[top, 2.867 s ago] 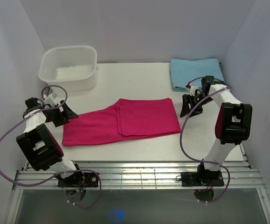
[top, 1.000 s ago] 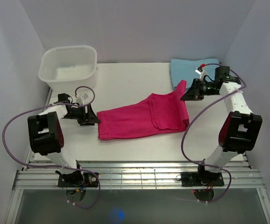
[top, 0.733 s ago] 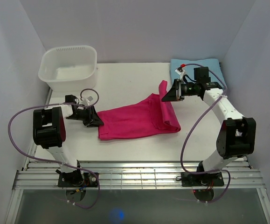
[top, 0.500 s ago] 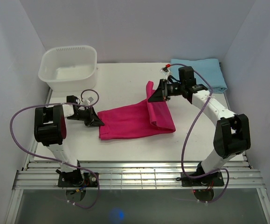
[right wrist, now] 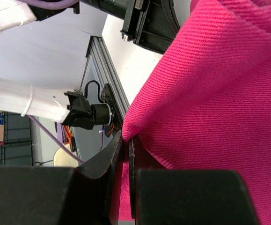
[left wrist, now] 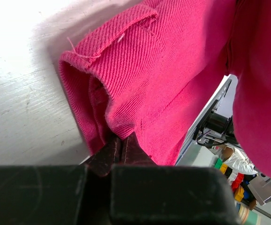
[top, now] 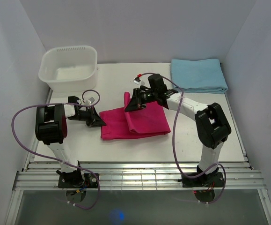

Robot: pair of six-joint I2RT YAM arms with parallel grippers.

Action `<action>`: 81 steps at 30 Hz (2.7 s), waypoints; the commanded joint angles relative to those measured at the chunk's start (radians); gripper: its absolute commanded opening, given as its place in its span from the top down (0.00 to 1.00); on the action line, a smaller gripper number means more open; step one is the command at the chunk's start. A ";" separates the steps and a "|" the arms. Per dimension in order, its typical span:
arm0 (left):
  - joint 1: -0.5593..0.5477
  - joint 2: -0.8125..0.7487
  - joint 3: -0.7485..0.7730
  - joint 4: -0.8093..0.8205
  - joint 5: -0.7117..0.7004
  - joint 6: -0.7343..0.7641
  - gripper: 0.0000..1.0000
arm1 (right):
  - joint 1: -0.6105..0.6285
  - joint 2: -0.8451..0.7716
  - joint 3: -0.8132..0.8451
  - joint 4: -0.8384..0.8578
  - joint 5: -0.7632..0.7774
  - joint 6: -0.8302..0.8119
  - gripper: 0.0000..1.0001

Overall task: Fold and stack the trousers
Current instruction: Fold the trousers

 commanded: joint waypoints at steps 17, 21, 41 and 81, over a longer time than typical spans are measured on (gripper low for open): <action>-0.018 0.004 -0.022 0.045 -0.068 0.031 1.00 | 0.165 0.215 0.161 0.252 0.072 0.220 0.92; -0.020 0.006 -0.020 0.045 -0.067 0.030 1.00 | 0.184 0.246 0.175 0.264 0.080 0.255 0.92; -0.021 -0.003 -0.074 0.068 -0.053 0.001 1.00 | 0.223 0.360 0.275 0.274 0.161 0.326 0.92; -0.015 -0.025 -0.097 0.069 -0.152 -0.038 0.73 | 0.256 0.516 0.316 0.267 0.218 0.370 0.92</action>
